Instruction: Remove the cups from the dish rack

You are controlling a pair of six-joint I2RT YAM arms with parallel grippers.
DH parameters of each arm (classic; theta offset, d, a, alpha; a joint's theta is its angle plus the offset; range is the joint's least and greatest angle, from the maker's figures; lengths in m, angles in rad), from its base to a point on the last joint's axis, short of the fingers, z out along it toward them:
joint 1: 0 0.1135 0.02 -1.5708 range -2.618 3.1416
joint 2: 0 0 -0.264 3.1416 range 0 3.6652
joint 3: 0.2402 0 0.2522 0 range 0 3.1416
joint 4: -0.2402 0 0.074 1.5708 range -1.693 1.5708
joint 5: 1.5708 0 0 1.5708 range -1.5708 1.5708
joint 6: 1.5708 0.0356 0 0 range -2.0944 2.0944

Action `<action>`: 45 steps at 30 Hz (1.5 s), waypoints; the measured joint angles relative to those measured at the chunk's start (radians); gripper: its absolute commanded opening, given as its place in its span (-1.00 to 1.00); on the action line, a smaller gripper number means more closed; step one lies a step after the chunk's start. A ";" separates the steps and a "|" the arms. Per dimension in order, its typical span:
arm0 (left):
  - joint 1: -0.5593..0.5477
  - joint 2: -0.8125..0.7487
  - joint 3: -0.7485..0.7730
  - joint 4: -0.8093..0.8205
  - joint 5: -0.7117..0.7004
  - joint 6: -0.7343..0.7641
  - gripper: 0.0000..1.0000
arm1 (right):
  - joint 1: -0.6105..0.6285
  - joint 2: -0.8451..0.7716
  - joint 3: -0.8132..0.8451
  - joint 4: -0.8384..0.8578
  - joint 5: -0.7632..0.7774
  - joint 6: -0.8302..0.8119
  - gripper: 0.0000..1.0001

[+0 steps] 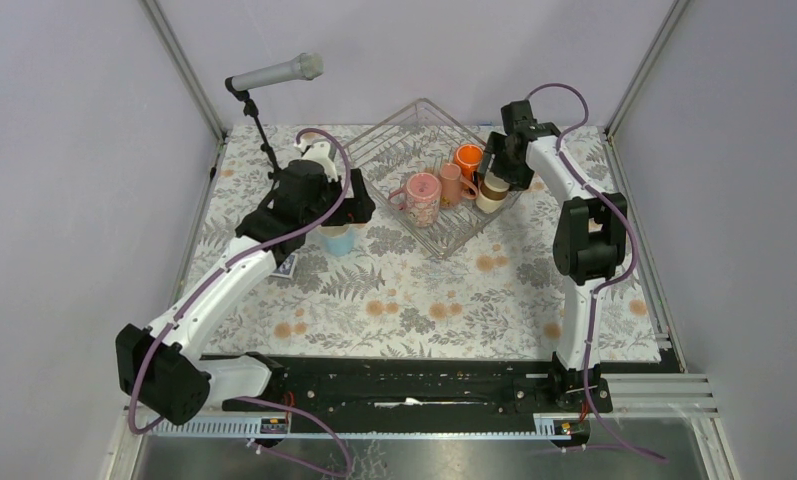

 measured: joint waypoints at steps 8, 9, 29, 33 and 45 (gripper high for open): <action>0.000 0.015 0.000 0.013 0.000 -0.008 0.97 | 0.000 -0.001 -0.014 0.025 0.002 -0.003 -0.20; 0.000 0.018 0.000 0.015 0.000 -0.010 0.97 | -0.001 -0.002 -0.014 0.026 0.003 -0.004 -0.28; 0.000 0.069 -0.037 0.323 0.192 -0.520 0.97 | -0.001 -0.113 0.151 -0.079 0.063 0.001 -0.52; 0.000 0.075 -0.104 0.480 0.227 -0.702 0.95 | -0.001 -0.137 0.176 -0.082 0.032 0.016 -0.52; -0.004 0.144 -0.243 0.896 0.238 -1.123 0.92 | -0.001 -0.362 -0.038 0.112 -0.384 0.234 -0.50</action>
